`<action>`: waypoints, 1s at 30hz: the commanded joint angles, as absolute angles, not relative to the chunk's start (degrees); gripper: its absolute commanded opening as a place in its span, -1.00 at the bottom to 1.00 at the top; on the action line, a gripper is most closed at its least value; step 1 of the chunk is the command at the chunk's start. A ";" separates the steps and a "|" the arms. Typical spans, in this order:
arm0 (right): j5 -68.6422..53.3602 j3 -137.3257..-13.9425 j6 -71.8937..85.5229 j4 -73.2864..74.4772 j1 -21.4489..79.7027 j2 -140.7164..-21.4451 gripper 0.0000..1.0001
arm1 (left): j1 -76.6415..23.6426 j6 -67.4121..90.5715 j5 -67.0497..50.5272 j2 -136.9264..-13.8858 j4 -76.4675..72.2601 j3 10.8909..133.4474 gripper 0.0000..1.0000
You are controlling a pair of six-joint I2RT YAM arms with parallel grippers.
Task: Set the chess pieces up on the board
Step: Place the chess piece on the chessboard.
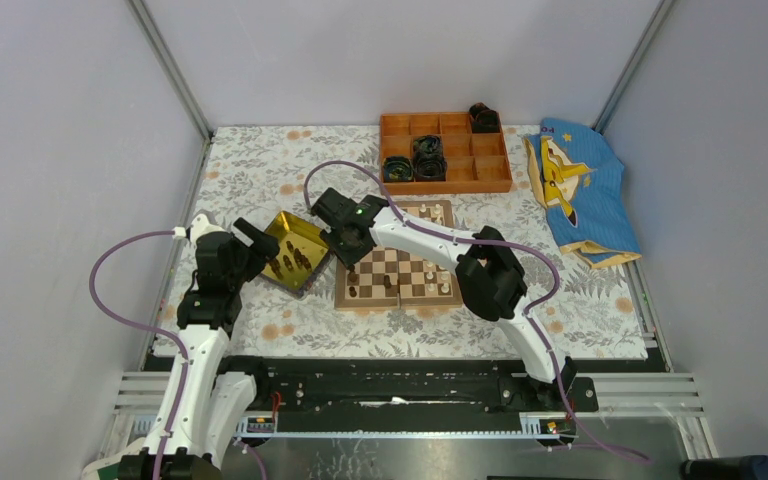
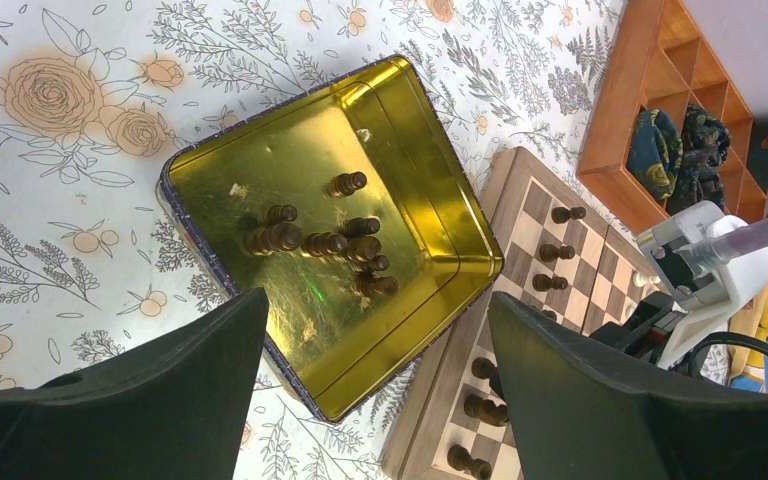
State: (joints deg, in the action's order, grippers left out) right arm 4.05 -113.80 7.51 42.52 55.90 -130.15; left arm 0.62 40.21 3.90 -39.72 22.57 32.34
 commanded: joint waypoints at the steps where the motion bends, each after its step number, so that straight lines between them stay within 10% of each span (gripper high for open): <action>1: 5.46 -113.80 6.57 41.74 56.43 -126.81 -0.26 | 0.22 40.08 3.69 -39.31 19.95 31.90 0.78; 30: 7.18 -107.48 6.49 35.80 56.29 -114.36 -0.25 | 0.18 40.08 4.66 -39.52 20.34 31.88 0.79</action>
